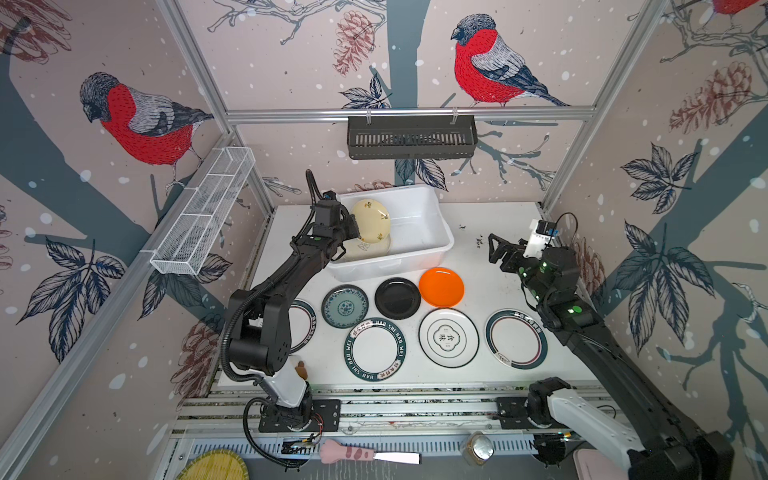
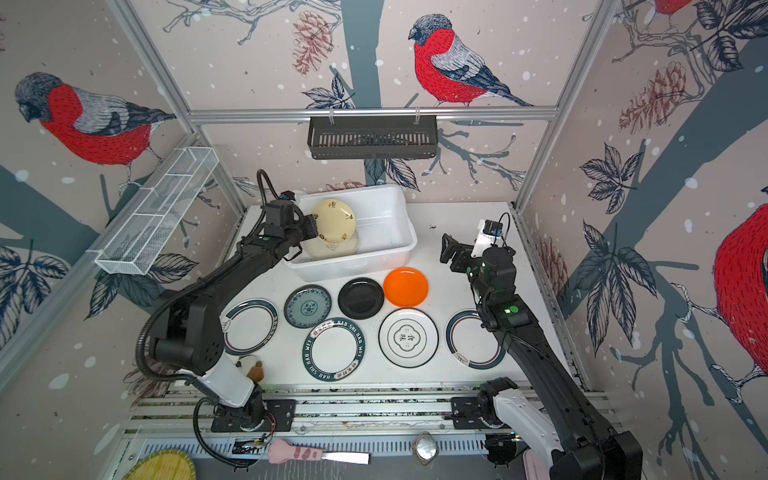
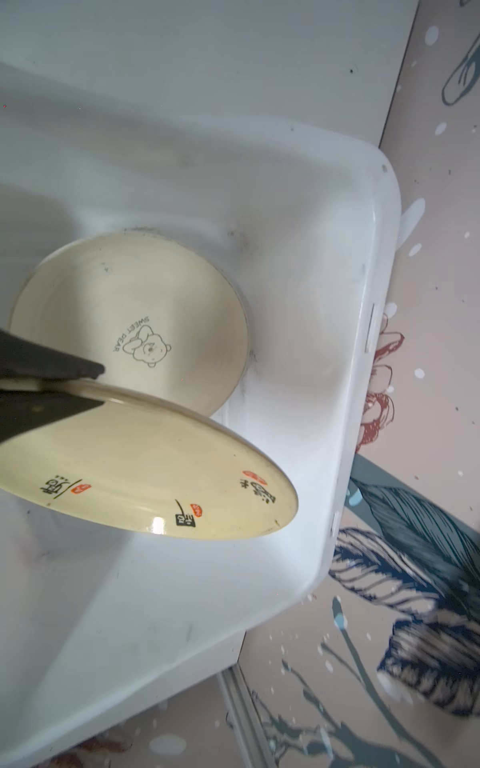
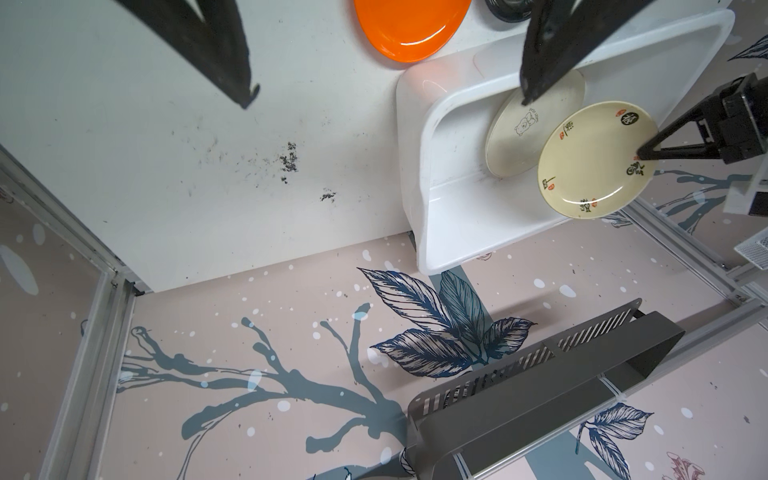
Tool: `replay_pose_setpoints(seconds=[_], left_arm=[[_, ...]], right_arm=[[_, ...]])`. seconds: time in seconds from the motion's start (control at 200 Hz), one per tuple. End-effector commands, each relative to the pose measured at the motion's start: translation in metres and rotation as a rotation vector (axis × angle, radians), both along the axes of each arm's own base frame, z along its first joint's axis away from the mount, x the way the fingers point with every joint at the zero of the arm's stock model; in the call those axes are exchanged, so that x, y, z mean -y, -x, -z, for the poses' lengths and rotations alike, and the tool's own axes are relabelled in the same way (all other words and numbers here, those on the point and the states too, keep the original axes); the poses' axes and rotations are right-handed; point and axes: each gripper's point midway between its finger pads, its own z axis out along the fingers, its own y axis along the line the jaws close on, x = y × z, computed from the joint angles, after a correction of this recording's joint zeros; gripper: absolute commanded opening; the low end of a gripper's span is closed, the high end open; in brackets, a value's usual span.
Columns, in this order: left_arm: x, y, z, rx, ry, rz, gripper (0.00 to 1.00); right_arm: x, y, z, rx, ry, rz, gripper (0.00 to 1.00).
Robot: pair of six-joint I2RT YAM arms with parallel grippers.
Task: Place the plates into the plastic bin on the countertop
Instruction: 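Lower the character plate into the bin with the left gripper while the right gripper withdraws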
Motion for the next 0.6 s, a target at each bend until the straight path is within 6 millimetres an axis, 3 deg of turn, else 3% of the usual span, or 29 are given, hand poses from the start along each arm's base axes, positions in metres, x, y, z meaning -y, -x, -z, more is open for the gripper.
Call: replay_pose_setpoints(seconds=[0.0,0.165,0.395,0.595], left_arm=[[-0.009,-0.006,0.014,-0.060,-0.072,-0.028,0.00],[-0.013,-0.014,0.040,-0.165,-0.122,-0.037,0.00],[-0.013,-0.007,0.075,-0.279,-0.156,-0.008,0.00],[-0.033,-0.001,0.084,-0.301,-0.240,-0.085,0.00]], right_arm=[[0.000,-0.006,-0.008,0.002,-0.002,0.008,1.00],[0.008,-0.014,-0.014,-0.004,0.006,0.037,1.00],[0.023,-0.016,-0.003,-0.051,-0.013,0.057,1.00],[0.030,-0.016,0.002,-0.080,-0.038,0.062,1.00]])
